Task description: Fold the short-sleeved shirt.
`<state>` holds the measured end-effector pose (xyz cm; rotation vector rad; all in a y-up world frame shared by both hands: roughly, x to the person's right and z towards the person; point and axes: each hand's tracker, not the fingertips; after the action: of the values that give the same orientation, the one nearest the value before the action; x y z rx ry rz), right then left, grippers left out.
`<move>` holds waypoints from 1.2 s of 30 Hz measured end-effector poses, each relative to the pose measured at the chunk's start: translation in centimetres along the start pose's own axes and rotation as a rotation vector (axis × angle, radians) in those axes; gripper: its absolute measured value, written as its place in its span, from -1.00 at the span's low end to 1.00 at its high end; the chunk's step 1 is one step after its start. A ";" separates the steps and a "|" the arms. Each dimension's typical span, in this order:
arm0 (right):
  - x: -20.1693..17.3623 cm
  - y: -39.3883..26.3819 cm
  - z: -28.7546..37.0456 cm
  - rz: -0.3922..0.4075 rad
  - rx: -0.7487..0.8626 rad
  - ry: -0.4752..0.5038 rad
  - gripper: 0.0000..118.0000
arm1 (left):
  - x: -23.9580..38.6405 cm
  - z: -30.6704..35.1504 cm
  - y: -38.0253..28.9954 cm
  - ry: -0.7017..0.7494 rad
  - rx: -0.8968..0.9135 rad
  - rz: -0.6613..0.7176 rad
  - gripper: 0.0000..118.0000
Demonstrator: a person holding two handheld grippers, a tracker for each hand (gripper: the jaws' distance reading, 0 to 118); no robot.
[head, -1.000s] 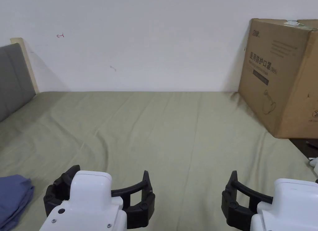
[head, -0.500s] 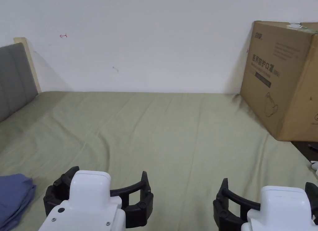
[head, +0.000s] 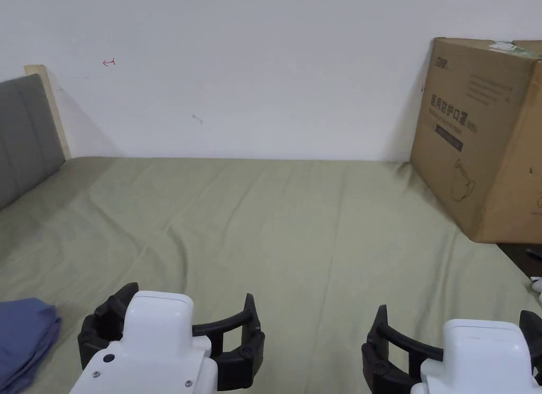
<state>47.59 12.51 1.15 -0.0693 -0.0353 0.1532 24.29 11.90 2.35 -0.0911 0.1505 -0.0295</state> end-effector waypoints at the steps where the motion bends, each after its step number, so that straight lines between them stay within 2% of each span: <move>1: 0.1 0.3 -0.2 -0.010 -0.040 0.012 1.00 | 0.0 0.0 0.0 0.000 0.000 0.000 1.00; 4: 0.2 0.6 -0.8 -0.005 -0.093 0.022 1.00 | 0.0 -0.1 0.0 0.001 -0.001 0.002 1.00; 7: -0.1 0.0 -0.9 0.034 -0.046 -0.022 1.00 | 0.1 -0.2 -0.1 0.000 -0.005 0.002 1.00; 11: -0.3 -0.2 -0.6 0.068 -0.028 -0.005 1.00 | 0.1 -0.1 -0.1 0.001 -0.006 0.000 1.00; 21: 0.3 -0.1 -1.2 -0.013 -0.100 0.029 1.00 | 0.0 -0.2 -0.3 0.004 -0.015 0.009 1.00; 26: -0.2 -0.4 -0.8 0.037 -0.067 0.012 1.00 | -0.2 -0.3 -0.5 0.006 -0.019 0.014 1.00; 30: -0.3 -0.3 -0.7 0.032 -0.100 0.056 1.00 | -0.2 -0.3 -0.6 0.007 -0.024 0.019 1.00; 36: -0.5 -0.4 -0.7 0.040 -0.101 0.045 1.00 | -0.3 -0.1 -0.5 -0.026 -0.013 0.038 1.00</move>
<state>47.16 12.03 0.43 -0.1747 0.0030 0.1899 23.94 11.42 2.31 -0.1017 0.1267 0.0106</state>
